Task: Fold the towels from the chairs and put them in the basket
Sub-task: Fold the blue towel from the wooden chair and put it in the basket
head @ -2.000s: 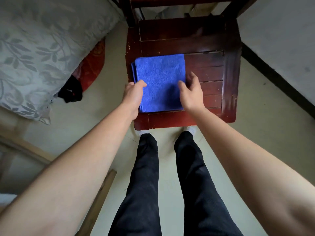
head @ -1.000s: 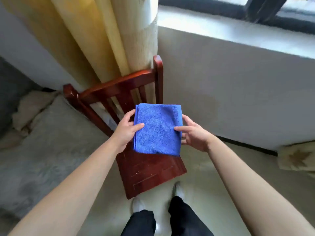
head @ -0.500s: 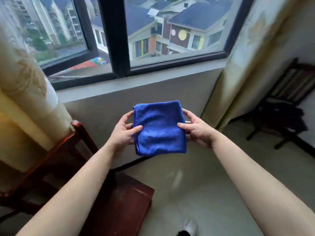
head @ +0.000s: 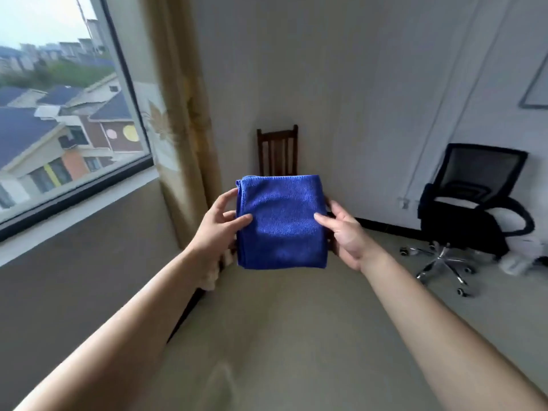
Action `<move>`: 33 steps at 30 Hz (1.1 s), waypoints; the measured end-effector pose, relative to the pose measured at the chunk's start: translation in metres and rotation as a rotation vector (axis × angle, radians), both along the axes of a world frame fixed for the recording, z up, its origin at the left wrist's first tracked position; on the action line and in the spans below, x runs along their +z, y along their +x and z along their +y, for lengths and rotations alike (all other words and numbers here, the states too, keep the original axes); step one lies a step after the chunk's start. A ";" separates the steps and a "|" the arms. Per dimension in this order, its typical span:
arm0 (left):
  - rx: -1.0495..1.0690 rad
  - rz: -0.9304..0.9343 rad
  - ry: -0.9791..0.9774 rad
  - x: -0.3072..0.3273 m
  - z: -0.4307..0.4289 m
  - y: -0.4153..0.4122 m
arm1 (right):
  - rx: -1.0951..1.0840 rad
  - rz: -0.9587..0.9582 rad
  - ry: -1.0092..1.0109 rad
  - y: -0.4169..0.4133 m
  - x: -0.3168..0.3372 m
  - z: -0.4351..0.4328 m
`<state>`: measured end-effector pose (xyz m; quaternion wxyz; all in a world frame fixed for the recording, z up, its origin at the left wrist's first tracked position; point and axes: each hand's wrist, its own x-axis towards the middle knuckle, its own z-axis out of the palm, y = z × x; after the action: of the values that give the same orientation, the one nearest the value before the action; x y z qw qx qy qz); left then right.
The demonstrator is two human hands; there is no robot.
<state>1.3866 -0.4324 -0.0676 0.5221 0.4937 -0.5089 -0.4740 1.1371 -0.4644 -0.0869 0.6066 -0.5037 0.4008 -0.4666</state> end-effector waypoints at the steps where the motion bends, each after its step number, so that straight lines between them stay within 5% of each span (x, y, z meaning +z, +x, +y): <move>1: -0.022 -0.005 -0.008 0.001 -0.014 -0.028 | -0.035 0.010 -0.001 -0.029 -0.002 -0.005; 11: -0.424 -0.035 -0.011 -0.002 -0.121 -0.346 | -0.467 0.059 -0.037 -0.335 -0.001 -0.001; 25: -1.030 -0.020 0.035 -0.027 -0.243 -0.736 | -1.018 0.110 0.058 -0.634 -0.021 -0.001; 33: -1.483 -0.074 0.057 -0.025 -0.161 -0.985 | -1.483 0.071 0.111 -0.781 -0.021 0.123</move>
<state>0.4012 -0.5934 -0.0922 0.0347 0.0495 -0.7135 -0.6980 0.3562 -0.3415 -0.1084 0.1438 -0.0846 0.6780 -0.7158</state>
